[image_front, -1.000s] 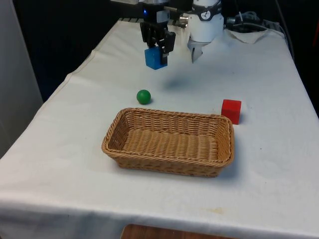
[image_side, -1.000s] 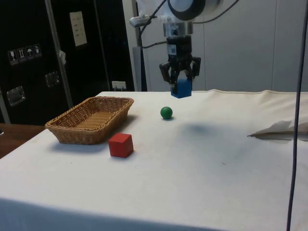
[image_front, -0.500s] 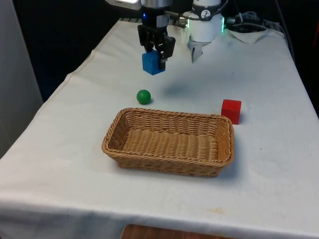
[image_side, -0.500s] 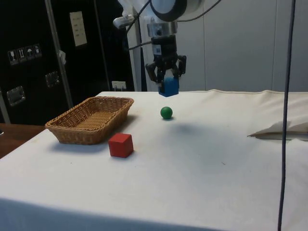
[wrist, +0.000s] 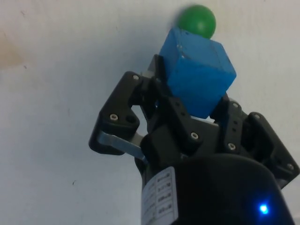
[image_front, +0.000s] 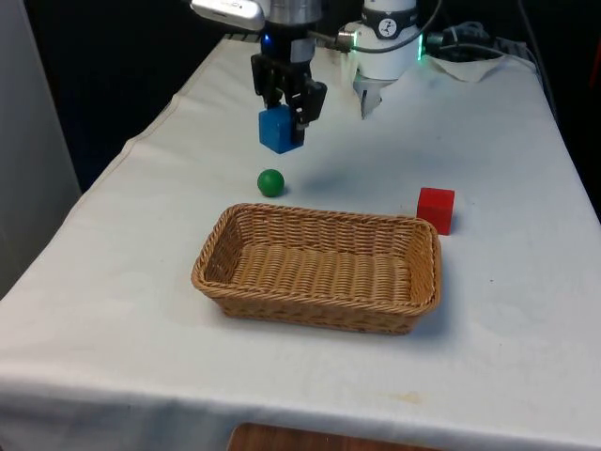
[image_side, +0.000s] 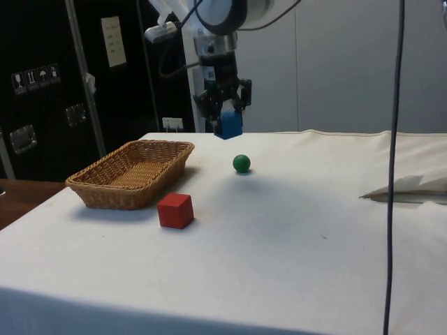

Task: Place all non-red objects into the basket.

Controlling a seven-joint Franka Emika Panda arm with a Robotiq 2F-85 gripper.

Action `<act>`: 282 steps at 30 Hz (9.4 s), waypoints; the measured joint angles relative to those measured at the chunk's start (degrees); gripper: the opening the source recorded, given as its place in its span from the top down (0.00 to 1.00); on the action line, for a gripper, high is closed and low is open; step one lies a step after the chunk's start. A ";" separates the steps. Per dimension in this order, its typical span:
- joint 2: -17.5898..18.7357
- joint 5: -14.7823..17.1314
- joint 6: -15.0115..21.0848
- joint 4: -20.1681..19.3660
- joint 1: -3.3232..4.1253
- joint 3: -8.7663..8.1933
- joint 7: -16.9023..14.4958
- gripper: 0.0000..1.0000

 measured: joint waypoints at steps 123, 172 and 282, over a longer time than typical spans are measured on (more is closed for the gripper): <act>26.93 20.57 -5.04 34.78 -0.69 0.52 -22.75 0.00; 5.61 14.15 -4.70 11.34 -0.17 -1.95 -35.47 0.00; 18.28 43.43 7.56 1.32 -0.46 -4.47 -68.93 0.42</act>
